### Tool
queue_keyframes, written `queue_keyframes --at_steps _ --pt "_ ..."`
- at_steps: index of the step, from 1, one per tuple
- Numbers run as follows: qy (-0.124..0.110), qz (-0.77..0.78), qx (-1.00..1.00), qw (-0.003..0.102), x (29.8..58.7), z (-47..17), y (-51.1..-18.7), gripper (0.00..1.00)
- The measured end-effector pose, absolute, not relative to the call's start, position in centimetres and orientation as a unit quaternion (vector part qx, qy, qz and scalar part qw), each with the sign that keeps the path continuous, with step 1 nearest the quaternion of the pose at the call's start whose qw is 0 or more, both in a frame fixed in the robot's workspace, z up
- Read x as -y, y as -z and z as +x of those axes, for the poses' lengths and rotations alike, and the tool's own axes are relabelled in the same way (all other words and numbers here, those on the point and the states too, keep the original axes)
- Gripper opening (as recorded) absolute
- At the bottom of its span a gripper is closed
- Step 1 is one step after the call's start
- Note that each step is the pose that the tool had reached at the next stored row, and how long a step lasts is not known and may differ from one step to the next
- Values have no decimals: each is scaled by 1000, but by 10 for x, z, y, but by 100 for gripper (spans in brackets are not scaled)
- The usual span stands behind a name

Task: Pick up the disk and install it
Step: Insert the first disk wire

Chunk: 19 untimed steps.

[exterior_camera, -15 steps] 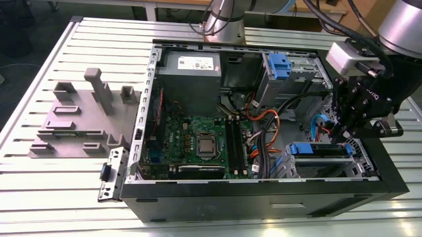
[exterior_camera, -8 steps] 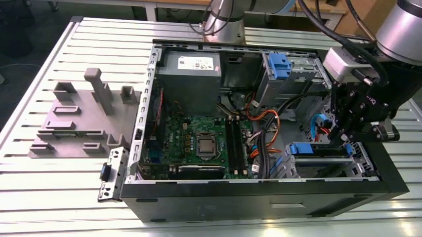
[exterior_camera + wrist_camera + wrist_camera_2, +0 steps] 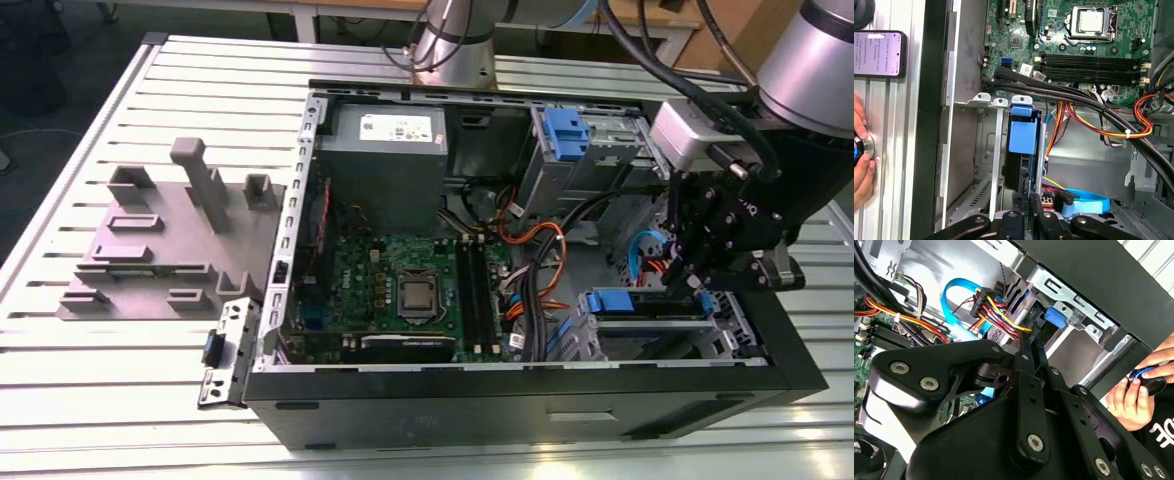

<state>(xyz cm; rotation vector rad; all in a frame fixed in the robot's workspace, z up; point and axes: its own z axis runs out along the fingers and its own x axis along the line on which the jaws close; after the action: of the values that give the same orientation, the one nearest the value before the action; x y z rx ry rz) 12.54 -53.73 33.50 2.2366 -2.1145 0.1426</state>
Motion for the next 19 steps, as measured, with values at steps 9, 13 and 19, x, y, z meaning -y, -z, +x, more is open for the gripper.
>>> queue_keyframes --at_steps 9,13,19 --pt "-44 722 690 28 537 125 -333 17" --pt "-42 722 691 26 537 125 -332 17" --pt "-40 722 691 24 537 125 -332 17"
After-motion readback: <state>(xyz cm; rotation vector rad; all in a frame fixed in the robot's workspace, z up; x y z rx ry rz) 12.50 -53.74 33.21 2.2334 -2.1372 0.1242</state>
